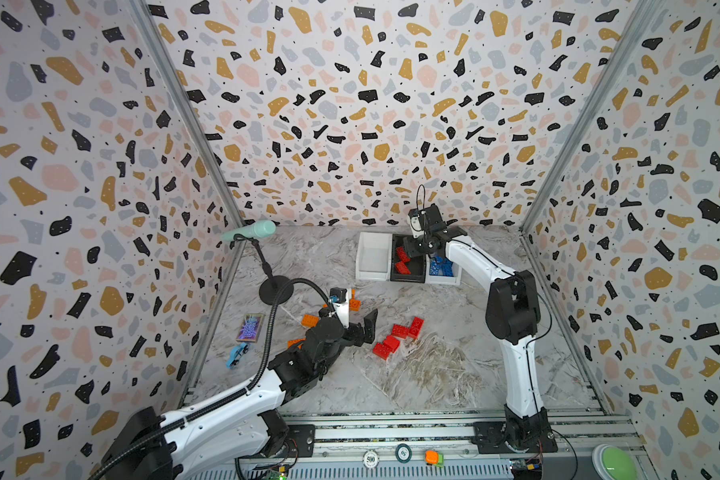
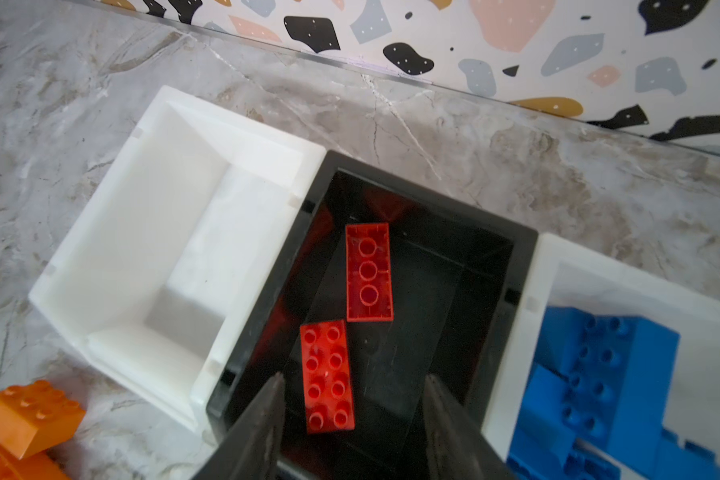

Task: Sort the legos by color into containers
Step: 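Withdraw the right gripper to the red bricks and grasp one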

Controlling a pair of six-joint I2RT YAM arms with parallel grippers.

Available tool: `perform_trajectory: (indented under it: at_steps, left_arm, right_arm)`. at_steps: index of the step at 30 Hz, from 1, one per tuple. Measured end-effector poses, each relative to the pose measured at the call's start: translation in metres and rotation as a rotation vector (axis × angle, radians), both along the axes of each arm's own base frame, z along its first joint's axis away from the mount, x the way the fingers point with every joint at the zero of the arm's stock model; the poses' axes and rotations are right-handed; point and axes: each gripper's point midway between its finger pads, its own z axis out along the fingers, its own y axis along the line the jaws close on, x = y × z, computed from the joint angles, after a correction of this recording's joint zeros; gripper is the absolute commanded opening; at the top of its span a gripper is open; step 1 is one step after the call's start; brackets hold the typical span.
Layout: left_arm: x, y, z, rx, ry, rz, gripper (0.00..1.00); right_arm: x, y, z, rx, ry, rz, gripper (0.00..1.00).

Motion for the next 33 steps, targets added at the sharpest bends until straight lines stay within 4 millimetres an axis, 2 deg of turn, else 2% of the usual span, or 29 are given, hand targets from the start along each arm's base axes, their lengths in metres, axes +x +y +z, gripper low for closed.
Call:
perform_trajectory:
  at_steps: [4,8,10,12,15,17,19,23,29,33]
  left_arm:
    - [-0.012,0.01,0.015,-0.079,-0.025,-0.008,1.0]
    - [-0.026,0.022,0.009,-0.132,-0.015,-0.016,1.0]
    - [-0.033,0.028,0.003,-0.151,-0.002,-0.021,1.0]
    - [-0.038,0.031,0.0,-0.165,0.003,-0.026,1.0]
    - [-0.043,0.035,-0.006,-0.18,0.013,-0.029,1.0]
    - [-0.044,0.035,-0.007,-0.184,0.015,-0.033,1.0]
    - [-0.046,0.034,-0.007,-0.185,0.021,-0.044,1.0]
    - [-0.047,0.032,-0.011,-0.181,0.031,-0.059,1.0]
    - [-0.051,0.032,-0.014,-0.184,0.032,-0.074,1.0]
    - [-0.054,0.032,-0.016,-0.189,0.032,-0.088,1.0]
  right_arm:
    - [-0.061,-0.006,0.006,-0.021,0.034,-0.016,0.55]
    - [-0.136,-0.004,-0.001,-0.016,0.067,-0.024,0.56]
    - [-0.173,-0.006,-0.016,-0.031,0.099,-0.036,0.61]
    - [-0.201,-0.008,-0.033,-0.039,0.134,-0.053,0.64]
    - [-0.229,-0.018,-0.059,-0.047,0.187,-0.12,0.65]
    - [-0.238,-0.023,-0.07,-0.054,0.207,-0.171,0.66]
    - [-0.239,-0.023,-0.072,-0.042,0.21,-0.215,0.66]
    - [-0.233,-0.017,-0.071,0.004,0.192,-0.285,0.66]
    - [-0.222,-0.015,-0.09,-0.027,0.209,-0.371,0.66]
    - [-0.215,-0.014,-0.101,-0.051,0.213,-0.406,0.62]
